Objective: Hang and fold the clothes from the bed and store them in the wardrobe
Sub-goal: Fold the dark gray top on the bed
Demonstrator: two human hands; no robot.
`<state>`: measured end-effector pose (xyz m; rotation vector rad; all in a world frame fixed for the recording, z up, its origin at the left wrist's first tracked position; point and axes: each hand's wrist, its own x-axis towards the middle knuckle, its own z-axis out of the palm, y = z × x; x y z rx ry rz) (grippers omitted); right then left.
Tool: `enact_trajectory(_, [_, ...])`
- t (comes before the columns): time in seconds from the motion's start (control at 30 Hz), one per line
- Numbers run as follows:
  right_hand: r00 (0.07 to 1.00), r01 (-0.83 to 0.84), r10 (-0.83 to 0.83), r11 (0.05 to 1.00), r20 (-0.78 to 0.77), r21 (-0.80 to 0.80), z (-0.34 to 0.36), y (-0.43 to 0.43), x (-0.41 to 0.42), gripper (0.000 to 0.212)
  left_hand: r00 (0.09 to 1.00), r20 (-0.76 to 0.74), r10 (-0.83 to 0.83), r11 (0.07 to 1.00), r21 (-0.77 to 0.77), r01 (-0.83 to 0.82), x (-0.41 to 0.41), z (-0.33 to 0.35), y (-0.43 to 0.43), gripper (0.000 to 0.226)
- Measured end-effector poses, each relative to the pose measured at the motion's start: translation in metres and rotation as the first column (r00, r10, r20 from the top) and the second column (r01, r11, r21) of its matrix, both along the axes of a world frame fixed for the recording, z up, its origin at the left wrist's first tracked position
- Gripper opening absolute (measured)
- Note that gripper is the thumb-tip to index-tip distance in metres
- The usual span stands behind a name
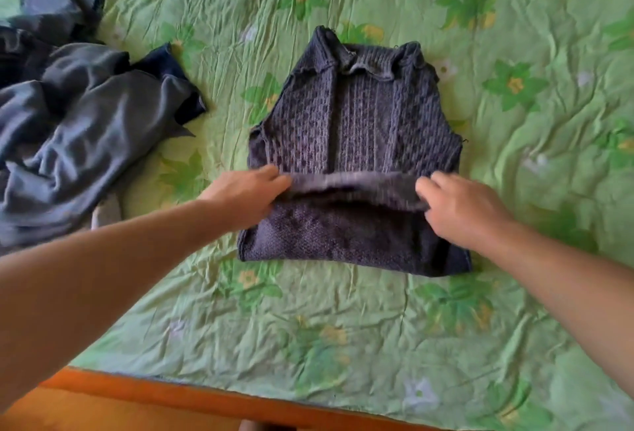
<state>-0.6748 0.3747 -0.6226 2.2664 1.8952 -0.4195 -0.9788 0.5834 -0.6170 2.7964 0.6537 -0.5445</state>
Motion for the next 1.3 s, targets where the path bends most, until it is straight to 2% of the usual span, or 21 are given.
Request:
enact_trajectory(0.07, [0.989, -0.139, 0.143, 0.983, 0.025, -0.121, 0.001, -0.034, -0.012, 0.021, 0.988, -0.144, -0.058, 0.998, -0.042, 0.053, -0.027, -0.001, -0.026, 0.033])
enact_trajectory(0.1, [0.986, -0.158, 0.166, 0.963, 0.021, -0.220, -0.001, -0.046, -0.018, 0.023, 0.976, -0.207, -0.074, 0.996, -0.065, 0.062, -0.037, -0.002, -0.037, 0.036])
enact_trajectory(0.17, [0.989, -0.135, 0.146, 0.917, 0.001, -0.376, -0.006, -0.057, -0.030, 0.029, 0.960, -0.267, -0.088, 0.995, -0.078, 0.069, -0.049, -0.008, -0.050, 0.038])
enact_trajectory(0.2, [0.994, -0.097, 0.107, 0.912, 0.004, -0.399, -0.008, -0.056, -0.034, 0.041, 0.963, -0.257, -0.081, 0.996, -0.067, 0.066, -0.049, -0.010, -0.052, 0.039])
enact_trajectory(0.23, [0.998, -0.052, 0.055, 0.930, -0.001, -0.364, -0.010, -0.053, -0.038, 0.052, 0.975, -0.216, -0.051, 0.998, -0.058, 0.039, -0.045, -0.010, -0.049, 0.041])
enact_trajectory(0.27, [1.000, -0.013, 0.009, 0.967, -0.014, -0.254, -0.010, -0.046, -0.041, 0.055, 0.990, -0.140, 0.008, 0.998, -0.059, -0.017, -0.038, -0.010, -0.046, 0.043])
enact_trajectory(0.33, [0.998, 0.049, -0.046, 0.998, -0.050, 0.048, -0.013, -0.029, -0.045, 0.048, 0.984, 0.025, 0.175, 0.983, -0.067, -0.173, -0.021, -0.012, -0.037, 0.040])
enact_trajectory(0.37, [0.996, 0.077, -0.070, 0.987, -0.054, 0.139, -0.016, -0.019, -0.046, 0.042, 0.965, 0.061, 0.257, 0.965, -0.079, -0.252, -0.012, -0.016, -0.031, 0.039])
enact_trajectory(0.4, [0.994, 0.103, -0.096, 0.986, -0.058, 0.130, -0.017, -0.007, -0.046, 0.041, 0.943, 0.048, 0.328, 0.941, -0.108, -0.322, -0.003, -0.021, -0.025, 0.046])
enact_trajectory(0.5, [0.973, 0.161, -0.190, 0.967, -0.134, -0.200, -0.022, 0.025, -0.039, 0.068, 0.899, -0.140, 0.414, 0.862, -0.259, -0.437, 0.018, -0.030, -0.009, 0.093])
enact_trajectory(0.6, [0.949, 0.166, -0.252, 0.911, -0.191, -0.378, -0.022, 0.042, -0.026, 0.077, 0.910, -0.225, 0.349, 0.875, -0.270, -0.402, 0.028, -0.030, 0.003, 0.108])
enact_trajectory(0.67, [0.937, 0.186, -0.293, 0.877, -0.188, -0.443, -0.020, 0.045, -0.022, 0.069, 0.917, -0.237, 0.320, 0.885, -0.272, -0.379, 0.032, -0.028, 0.004, 0.103])
enact_trajectory(0.77, [0.929, 0.194, -0.316, 0.857, -0.190, -0.478, -0.019, 0.042, -0.021, 0.060, 0.919, -0.295, 0.262, 0.895, -0.282, -0.345, 0.037, -0.023, 0.003, 0.066])
enact_trajectory(0.83, [0.900, 0.195, -0.346, 0.864, -0.266, -0.464, -0.017, 0.035, -0.021, 0.058, 0.924, -0.305, 0.232, 0.890, -0.317, -0.329, 0.035, -0.024, 0.002, 0.045])
enact_trajectory(0.87, [0.888, 0.187, -0.347, 0.871, -0.302, -0.454, -0.016, 0.032, -0.019, 0.049, 0.933, -0.291, 0.213, 0.892, -0.331, -0.307, 0.033, -0.023, 0.002, 0.040])
enact_trajectory(0.93, [0.891, 0.140, -0.312, 0.880, -0.330, -0.453, -0.013, 0.028, -0.016, 0.031, 0.949, -0.272, 0.160, 0.910, -0.333, -0.248, 0.028, -0.021, 0.004, 0.040])
enact_trajectory(1.0, [0.903, 0.112, -0.280, 0.886, -0.327, -0.450, -0.007, 0.031, -0.010, 0.024, 0.955, -0.263, 0.134, 0.925, -0.312, -0.215, 0.026, -0.018, 0.009, 0.043])
enact_trajectory(1.13, [0.903, 0.193, -0.290, 0.933, -0.317, -0.305, 0.013, 0.063, 0.017, 0.045, 0.968, -0.138, 0.211, 0.934, -0.264, -0.241, 0.048, -0.005, 0.049, 0.048])
enact_trajectory(1.3, [0.921, 0.210, -0.253, 0.963, -0.296, -0.167, 0.027, 0.127, 0.064, 0.046, 0.966, -0.080, 0.245, 0.943, -0.212, -0.256, 0.102, 0.011, 0.123, 0.049])
